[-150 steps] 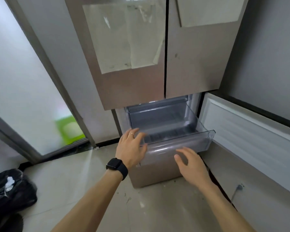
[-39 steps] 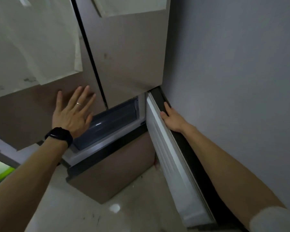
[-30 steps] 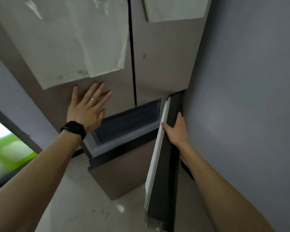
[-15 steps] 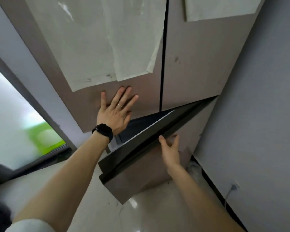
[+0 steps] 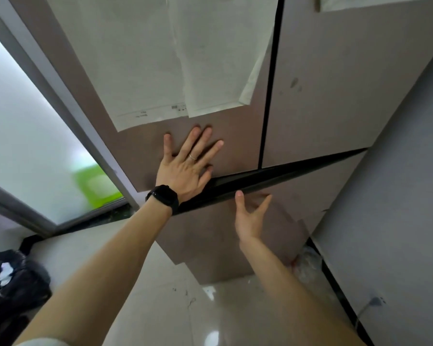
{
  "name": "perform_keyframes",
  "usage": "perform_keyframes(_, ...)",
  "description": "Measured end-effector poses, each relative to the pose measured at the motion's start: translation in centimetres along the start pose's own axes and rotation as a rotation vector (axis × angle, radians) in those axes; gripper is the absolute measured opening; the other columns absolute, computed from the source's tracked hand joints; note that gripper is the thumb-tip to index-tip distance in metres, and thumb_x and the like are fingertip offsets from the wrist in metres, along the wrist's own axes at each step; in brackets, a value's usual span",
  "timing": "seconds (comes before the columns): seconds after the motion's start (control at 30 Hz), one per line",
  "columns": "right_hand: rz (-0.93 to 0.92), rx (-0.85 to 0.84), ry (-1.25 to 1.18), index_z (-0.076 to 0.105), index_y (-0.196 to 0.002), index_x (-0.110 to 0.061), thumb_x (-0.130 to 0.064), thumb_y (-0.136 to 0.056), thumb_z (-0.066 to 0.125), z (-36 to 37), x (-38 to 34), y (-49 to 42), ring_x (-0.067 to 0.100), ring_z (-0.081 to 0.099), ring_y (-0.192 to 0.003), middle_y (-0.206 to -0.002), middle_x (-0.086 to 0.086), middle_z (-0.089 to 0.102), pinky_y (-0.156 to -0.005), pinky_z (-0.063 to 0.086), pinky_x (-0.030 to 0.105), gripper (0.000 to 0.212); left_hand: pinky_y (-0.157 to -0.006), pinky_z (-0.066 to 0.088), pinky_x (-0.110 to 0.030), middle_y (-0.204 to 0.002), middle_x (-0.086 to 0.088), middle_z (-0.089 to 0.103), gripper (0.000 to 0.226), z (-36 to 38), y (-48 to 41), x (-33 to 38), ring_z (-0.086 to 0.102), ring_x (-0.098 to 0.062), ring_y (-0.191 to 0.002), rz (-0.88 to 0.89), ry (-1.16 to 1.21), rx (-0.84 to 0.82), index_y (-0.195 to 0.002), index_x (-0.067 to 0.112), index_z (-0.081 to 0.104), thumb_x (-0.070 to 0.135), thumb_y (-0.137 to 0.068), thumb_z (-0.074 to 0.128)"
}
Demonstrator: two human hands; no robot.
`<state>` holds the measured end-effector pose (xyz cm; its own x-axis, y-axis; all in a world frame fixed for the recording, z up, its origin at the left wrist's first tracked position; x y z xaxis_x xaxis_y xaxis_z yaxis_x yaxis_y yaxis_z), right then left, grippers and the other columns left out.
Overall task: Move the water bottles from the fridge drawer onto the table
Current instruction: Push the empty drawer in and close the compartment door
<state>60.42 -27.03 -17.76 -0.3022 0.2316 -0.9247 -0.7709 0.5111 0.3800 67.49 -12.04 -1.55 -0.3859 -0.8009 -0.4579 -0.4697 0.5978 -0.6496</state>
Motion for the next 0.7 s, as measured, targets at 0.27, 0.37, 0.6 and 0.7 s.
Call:
perform_keyframes(0.27, 0.02, -0.042, -0.055, -0.021, -0.155, -0.039, -0.062, -0.09, 0.061, 3.4, -0.7, -1.9, 0.028, 0.027, -0.15, -0.169, 0.005, 0.007, -0.12, 0.024, 0.041, 0.107, -0.117, -0.012, -0.064, -0.168, 0.003, -0.01, 0.066, 0.1, 0.1, 0.1, -0.007, -0.019, -0.155, -0.012, -0.019, 0.046, -0.16, 0.036, 0.018, 0.047, -0.1, 0.042)
perform_keyframes(0.37, 0.037, -0.048, 0.006, -0.028, -0.151, -0.043, -0.068, -0.09, 0.053, 4.5, -0.7, -2.4, 0.03, 0.018, -0.153, -0.169, 0.008, -0.005, -0.12, 0.018, 0.047, 0.104, -0.116, -0.009, -0.064, -0.168, 0.003, -0.01, 0.066, 0.2, 0.1, 0.2, -0.008, -0.019, -0.155, -0.008, -0.037, 0.056, -0.16, 0.036, 0.018, 0.048, -0.099, 0.042)
perform_keyframes(0.6, 0.039, 0.001, 0.058, -0.024, -0.152, -0.045, -0.074, -0.085, 0.052, 4.2, -0.2, -2.7, 0.036, 0.024, -0.15, -0.169, 0.009, -0.004, -0.119, 0.021, 0.048, 0.105, -0.117, -0.01, -0.063, -0.168, 0.004, -0.01, 0.066, 0.3, 0.1, 0.3, -0.007, -0.018, -0.155, -0.029, -0.04, 0.074, -0.159, 0.037, 0.023, 0.048, -0.097, 0.044)
perform_keyframes(0.7, 0.009, 0.022, 0.175, -0.024, -0.153, -0.042, -0.078, -0.085, 0.047, 3.8, -0.6, -2.4, 0.039, 0.033, -0.146, -0.168, 0.011, 0.006, -0.117, 0.028, 0.048, 0.105, -0.118, -0.011, -0.062, -0.168, 0.004, -0.01, 0.067, 0.2, 0.0, 0.3, -0.008, -0.018, -0.155, -0.04, -0.063, 0.066, -0.159, 0.037, 0.024, 0.048, -0.096, 0.045)
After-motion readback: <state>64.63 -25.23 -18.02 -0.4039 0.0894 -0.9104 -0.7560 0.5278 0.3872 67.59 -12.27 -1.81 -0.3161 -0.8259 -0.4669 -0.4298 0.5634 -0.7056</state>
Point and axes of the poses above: each hand's wrist, its own y-axis away from the middle knuckle, its own z-axis out of the palm, x = y × z, the point moved 7 cm from there along -y, towards the middle knuckle
